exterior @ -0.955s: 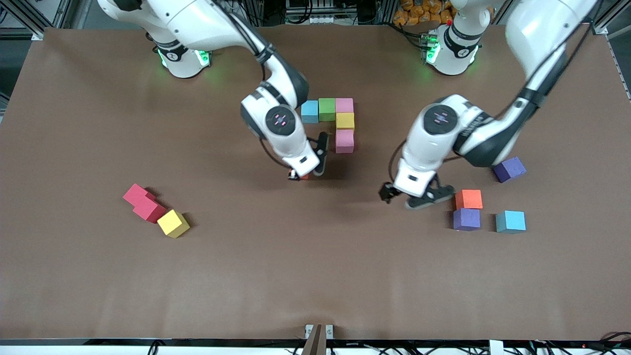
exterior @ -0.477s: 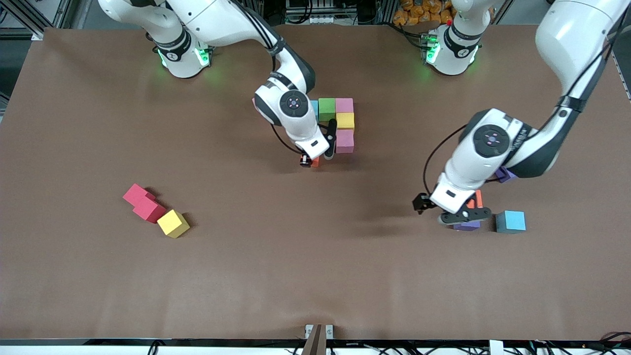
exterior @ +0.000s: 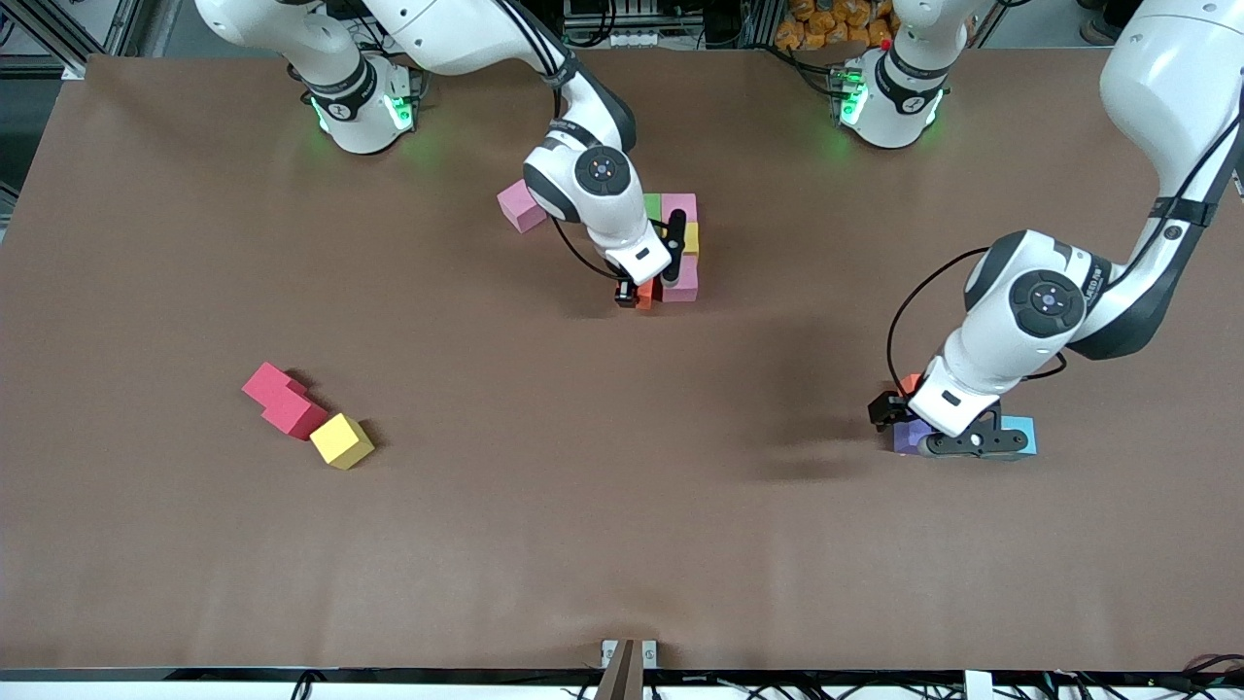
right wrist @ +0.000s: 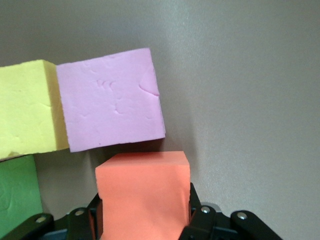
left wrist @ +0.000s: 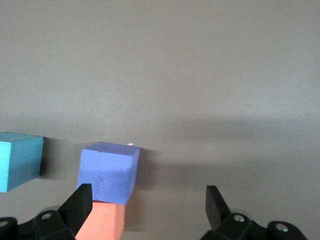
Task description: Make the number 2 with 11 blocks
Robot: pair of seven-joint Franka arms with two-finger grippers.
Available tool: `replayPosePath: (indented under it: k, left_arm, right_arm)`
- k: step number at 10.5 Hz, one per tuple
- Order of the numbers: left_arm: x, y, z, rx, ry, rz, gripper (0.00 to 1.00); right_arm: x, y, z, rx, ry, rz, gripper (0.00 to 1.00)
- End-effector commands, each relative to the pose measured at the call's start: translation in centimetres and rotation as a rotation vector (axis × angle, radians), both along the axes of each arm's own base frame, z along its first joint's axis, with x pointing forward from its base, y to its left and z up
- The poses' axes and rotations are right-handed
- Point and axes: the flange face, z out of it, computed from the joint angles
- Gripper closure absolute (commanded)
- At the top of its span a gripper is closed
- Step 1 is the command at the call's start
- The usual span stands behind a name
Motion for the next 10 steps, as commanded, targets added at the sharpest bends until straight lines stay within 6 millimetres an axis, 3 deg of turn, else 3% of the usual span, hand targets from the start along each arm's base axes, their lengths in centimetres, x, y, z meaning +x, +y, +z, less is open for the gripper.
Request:
replayPosePath:
  k: [1, 7, 10]
  left_arm:
    - [0.6, 1.9, -1.9, -0.007, 0.031, -0.056, 0.0]
    - [1.7, 5.1, -4.7, 0.005, 0.06, -0.171, 0.0]
    - [1.6, 4.8, -5.3, 0.008, 0.067, -0.187, 0.0]
  right_arm:
    - [-1.2, -0.4, -0.3, 0.007, -0.006, -0.007, 0.72]
    - [-2.2, 0.5, 0.0, 0.019, -0.004, 0.011, 0.74]
    - [-2.5, 0.9, 0.1, 0.023, -0.006, 0.018, 0.74]
